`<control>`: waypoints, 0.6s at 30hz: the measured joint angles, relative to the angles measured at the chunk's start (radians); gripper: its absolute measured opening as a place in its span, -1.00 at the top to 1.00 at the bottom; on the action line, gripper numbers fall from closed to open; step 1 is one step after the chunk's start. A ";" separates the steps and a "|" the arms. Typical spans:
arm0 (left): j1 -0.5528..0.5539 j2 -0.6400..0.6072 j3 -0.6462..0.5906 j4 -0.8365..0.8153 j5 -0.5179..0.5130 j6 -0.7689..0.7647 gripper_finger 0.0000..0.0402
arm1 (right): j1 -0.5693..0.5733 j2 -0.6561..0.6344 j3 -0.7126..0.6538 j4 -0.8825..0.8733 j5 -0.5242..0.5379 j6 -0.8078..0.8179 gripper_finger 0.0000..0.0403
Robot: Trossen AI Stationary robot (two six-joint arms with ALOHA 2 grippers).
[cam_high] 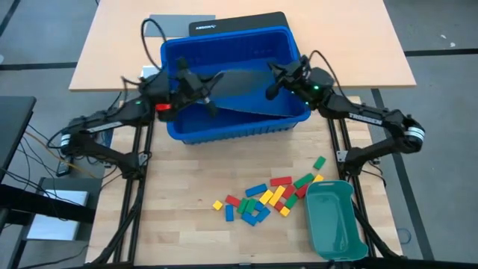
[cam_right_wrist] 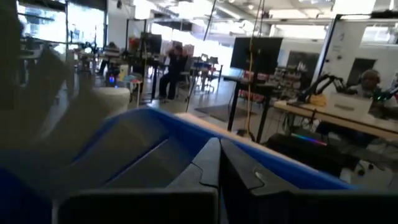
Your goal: Sort Items/Unsort Items
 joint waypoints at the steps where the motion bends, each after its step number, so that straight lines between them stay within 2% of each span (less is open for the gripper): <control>1: -0.011 -0.016 0.006 -0.025 0.029 -0.023 0.99 | 0.000 -0.020 0.000 -0.014 0.000 -0.001 0.99; 7: -0.088 -0.134 0.007 -0.184 0.133 -0.098 0.99 | 0.001 -0.110 0.000 -0.063 0.030 -0.024 0.99; 12: -0.166 -0.205 0.007 -0.178 0.199 -0.098 0.99 | 0.001 -0.154 0.000 -0.066 0.074 -0.068 0.99; 18: -0.244 -0.259 0.007 -0.177 0.283 -0.102 0.99 | 0.000 -0.178 0.000 -0.082 0.074 -0.081 0.99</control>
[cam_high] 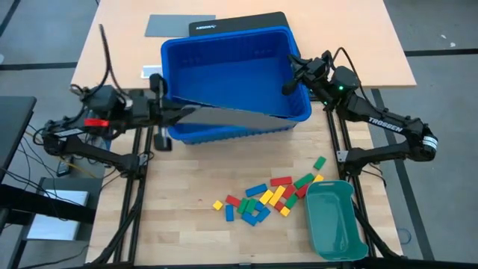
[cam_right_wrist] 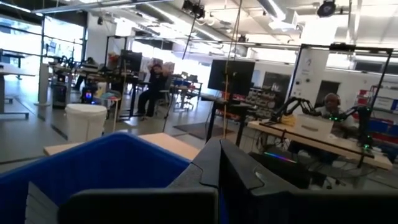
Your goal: Sort Items/Unsort Items
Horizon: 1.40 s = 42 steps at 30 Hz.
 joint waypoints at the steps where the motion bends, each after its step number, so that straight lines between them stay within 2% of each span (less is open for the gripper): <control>1: -0.009 -0.007 0.000 -0.008 0.021 -0.005 0.99 | 0.000 -0.001 0.000 0.000 0.000 0.000 0.99; 7: -0.069 -0.019 0.000 -0.027 0.126 -0.054 0.99 | -0.001 -0.002 0.000 -0.006 0.000 -0.013 0.99; 10: -0.093 -0.017 0.000 -0.060 0.136 -0.053 0.99 | -0.001 -0.002 0.000 -0.007 0.000 -0.016 0.99; 16: -0.097 0.020 -0.070 -0.123 0.047 -0.053 0.99 | -0.001 -0.002 0.000 -0.021 0.000 -0.016 0.99; 21: -0.097 0.038 -0.186 -0.109 -0.092 -0.047 0.99 | -0.001 -0.002 0.000 -0.033 0.000 -0.017 1.00; 27: -0.113 0.038 -0.302 -0.109 -0.104 -0.046 0.99 | -0.001 -0.002 0.000 -0.061 0.000 -0.022 0.99; 31: -0.146 0.036 -0.333 -0.191 -0.055 -0.068 0.98 | -0.001 -0.002 0.000 -0.067 0.000 -0.024 1.00; 38: -0.198 0.038 -0.381 -0.224 0.126 -0.207 0.96 | 0.000 -0.001 0.000 -0.068 0.000 -0.024 0.99; 42: -0.212 0.048 -0.395 -0.208 0.148 -0.261 0.91 | 0.001 -0.002 0.000 -0.090 -0.030 0.000 0.98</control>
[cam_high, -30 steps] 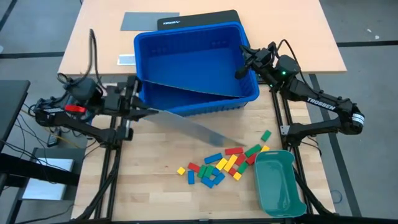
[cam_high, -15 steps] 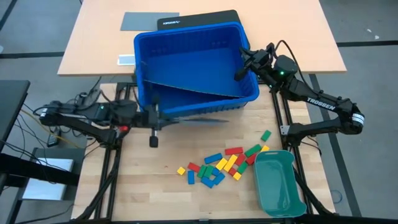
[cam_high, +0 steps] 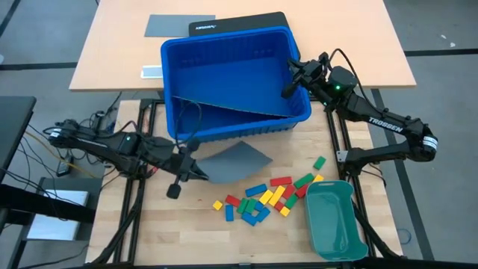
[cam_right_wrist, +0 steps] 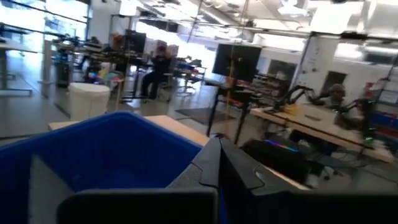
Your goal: Sort Items/Unsort Items
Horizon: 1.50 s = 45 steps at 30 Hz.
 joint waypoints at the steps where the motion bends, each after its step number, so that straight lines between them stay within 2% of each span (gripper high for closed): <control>1: 0.000 0.004 -0.004 0.010 -0.009 -0.002 0.89 | 0.002 0.000 0.000 -0.015 -0.031 0.007 0.96; 6: 0.005 0.026 -0.004 0.029 -0.043 -0.056 0.72 | 0.028 0.007 0.000 -0.100 -0.145 0.011 0.87; 15: 0.005 0.049 -0.004 0.022 -0.082 -0.140 0.27 | 0.130 0.078 0.004 -0.132 -0.147 0.032 0.46; 20: 0.006 0.049 0.000 -0.002 -0.107 -0.146 0.13 | 0.183 0.164 0.090 -0.222 -0.153 0.056 0.25; 26: 0.006 0.046 0.003 0.005 -0.103 -0.153 0.09 | 0.214 0.288 0.293 -0.447 -0.155 0.044 0.20; 31: 0.006 0.034 0.005 -0.015 -0.060 -0.154 0.08 | 0.216 0.345 0.439 -0.593 -0.154 0.028 0.19; 36: 0.006 0.034 0.005 -0.022 -0.097 -0.184 0.08 | 0.216 0.356 0.473 -0.646 -0.153 0.006 0.19; 40: 0.006 0.034 0.005 0.085 -0.100 -0.186 0.08 | 0.214 0.354 0.476 -0.663 -0.150 0.001 0.16; 45: 0.006 0.054 0.006 0.218 0.009 -0.188 0.08 | 0.214 0.349 0.476 -0.687 -0.150 -0.007 0.15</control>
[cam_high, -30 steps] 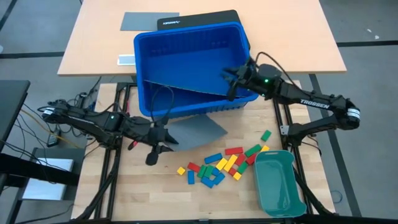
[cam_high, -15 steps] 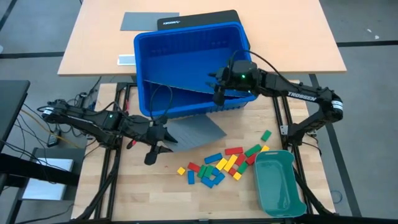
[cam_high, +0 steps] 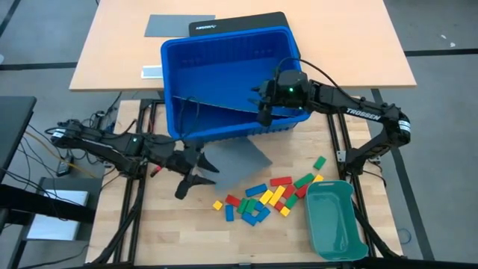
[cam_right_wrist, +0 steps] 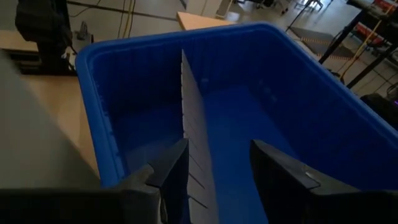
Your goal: Sort Items/Unsort Items
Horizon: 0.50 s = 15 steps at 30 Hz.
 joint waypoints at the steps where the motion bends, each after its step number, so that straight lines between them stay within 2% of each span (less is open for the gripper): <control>1: 0.000 0.004 0.000 0.006 0.007 0.000 0.08 | 0.000 -0.003 0.000 -0.003 0.000 -0.004 0.15; 10: 0.000 0.016 0.001 0.013 0.032 0.024 0.08 | 0.000 -0.013 0.000 -0.029 -0.018 -0.008 0.15; 13: 0.000 0.014 0.029 -0.100 -0.015 0.076 0.08 | -0.001 0.005 0.000 -0.054 -0.082 0.024 0.15; 15: 0.000 0.013 0.047 -0.191 -0.086 0.098 0.08 | 0.004 0.030 0.000 -0.054 -0.100 0.026 0.16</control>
